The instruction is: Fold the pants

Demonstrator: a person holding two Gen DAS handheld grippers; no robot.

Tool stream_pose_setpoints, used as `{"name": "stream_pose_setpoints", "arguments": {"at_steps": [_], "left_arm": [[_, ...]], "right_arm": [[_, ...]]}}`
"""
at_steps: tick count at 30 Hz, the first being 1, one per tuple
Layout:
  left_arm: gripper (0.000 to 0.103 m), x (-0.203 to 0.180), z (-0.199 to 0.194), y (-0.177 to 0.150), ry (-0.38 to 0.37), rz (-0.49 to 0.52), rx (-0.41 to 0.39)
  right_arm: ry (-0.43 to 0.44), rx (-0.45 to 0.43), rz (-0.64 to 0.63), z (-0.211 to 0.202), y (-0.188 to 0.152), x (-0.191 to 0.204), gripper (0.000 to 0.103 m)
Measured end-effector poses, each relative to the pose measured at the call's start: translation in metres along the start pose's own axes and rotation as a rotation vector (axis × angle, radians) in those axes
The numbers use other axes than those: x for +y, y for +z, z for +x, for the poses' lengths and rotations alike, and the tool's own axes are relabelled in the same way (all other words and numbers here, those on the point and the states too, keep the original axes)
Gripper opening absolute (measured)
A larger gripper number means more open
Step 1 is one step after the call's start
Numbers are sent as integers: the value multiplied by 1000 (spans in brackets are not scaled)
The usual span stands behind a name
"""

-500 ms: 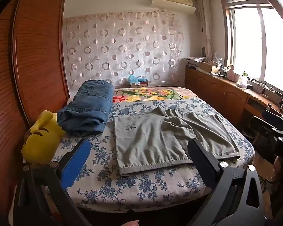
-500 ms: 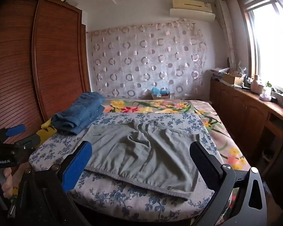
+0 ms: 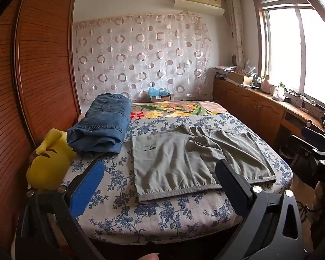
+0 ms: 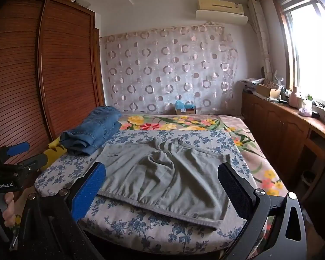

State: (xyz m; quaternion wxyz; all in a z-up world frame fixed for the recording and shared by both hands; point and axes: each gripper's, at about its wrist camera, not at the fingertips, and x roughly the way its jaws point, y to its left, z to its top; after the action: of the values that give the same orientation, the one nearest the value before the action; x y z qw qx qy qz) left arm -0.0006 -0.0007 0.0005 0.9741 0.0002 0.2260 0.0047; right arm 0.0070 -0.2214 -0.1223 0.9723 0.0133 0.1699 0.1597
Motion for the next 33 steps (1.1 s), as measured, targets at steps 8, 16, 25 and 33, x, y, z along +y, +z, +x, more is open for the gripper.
{"name": "stream_pose_setpoints", "arguments": {"at_steps": [8,16,25,33], "left_arm": [[103,0,0,1,2,-1,0],[103,1,0,2,3,0,-2],[103,1,-1,2,3,2,-6],[103,1,-1,4,2,2,-8]], "right_arm": [[-1,-1,0,1,1,1,103],[-1,-5,-2,1,0,3,103],[0,-9,-3,0,-1,4,103],[2,-11,-2,-1,-1,4,103]]}}
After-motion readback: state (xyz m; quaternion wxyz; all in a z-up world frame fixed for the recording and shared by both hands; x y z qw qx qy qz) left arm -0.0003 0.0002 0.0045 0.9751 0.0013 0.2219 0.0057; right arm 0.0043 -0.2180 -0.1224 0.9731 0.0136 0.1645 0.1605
